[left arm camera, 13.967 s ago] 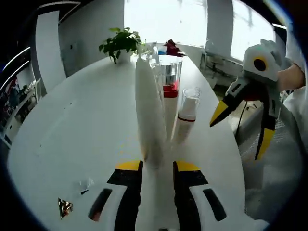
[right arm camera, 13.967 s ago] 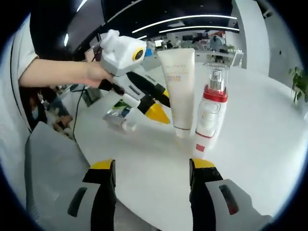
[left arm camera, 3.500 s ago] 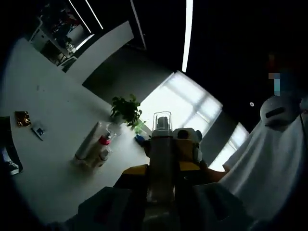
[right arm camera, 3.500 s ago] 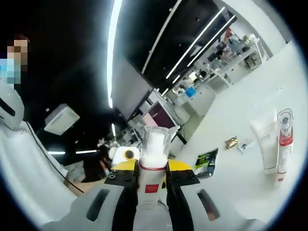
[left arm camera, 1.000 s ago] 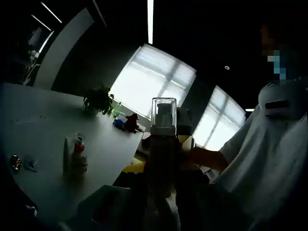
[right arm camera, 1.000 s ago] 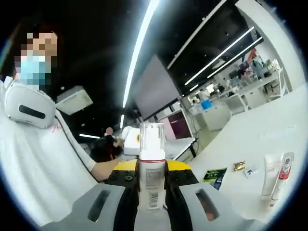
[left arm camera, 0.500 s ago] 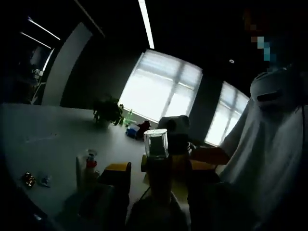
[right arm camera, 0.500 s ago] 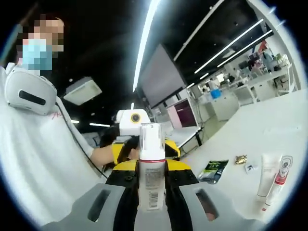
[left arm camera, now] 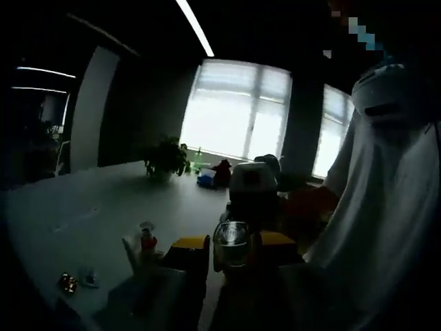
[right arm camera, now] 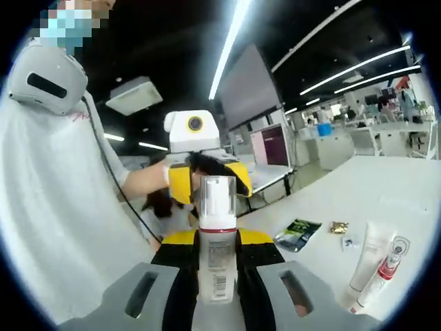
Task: Arrange the skincare products in the storage area until every visible bottle or jar stands upright without overlapping.
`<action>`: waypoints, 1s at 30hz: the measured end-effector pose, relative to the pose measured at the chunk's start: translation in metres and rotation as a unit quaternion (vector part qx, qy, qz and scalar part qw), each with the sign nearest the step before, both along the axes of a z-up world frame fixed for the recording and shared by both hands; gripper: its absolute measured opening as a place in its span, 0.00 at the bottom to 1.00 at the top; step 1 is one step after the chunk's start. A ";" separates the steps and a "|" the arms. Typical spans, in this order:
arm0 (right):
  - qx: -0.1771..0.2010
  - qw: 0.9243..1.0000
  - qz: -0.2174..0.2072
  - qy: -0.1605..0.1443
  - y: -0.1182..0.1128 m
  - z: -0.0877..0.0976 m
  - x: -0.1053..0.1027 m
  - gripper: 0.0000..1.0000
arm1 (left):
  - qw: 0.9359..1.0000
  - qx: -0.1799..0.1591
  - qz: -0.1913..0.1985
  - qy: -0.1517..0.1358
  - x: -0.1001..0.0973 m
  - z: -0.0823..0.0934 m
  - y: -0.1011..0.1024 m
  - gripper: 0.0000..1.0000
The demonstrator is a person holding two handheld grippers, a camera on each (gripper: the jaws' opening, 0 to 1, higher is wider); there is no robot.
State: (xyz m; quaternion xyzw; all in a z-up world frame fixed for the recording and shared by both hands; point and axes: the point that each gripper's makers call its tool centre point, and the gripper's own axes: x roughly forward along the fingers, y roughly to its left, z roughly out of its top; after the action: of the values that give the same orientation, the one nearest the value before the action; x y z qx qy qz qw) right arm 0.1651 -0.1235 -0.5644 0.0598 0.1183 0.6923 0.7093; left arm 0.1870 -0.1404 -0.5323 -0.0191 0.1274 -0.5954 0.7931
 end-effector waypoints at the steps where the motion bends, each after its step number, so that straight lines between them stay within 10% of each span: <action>1: 0.000 1.000 0.000 0.000 -0.001 0.000 0.000 0.19 | 1.000 0.008 0.006 -0.002 0.002 -0.003 -0.001 0.26; 30: -0.171 0.981 -0.036 -0.085 -0.023 -0.118 0.047 0.20 | 0.966 0.255 -0.023 -0.040 0.030 -0.109 -0.039 0.25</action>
State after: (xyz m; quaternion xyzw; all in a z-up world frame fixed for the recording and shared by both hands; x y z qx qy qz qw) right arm 0.2126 -0.1466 -0.6822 -0.1175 0.1723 0.6384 0.7409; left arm 0.2170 -0.1793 -0.6411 0.2103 0.2438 -0.5614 0.7623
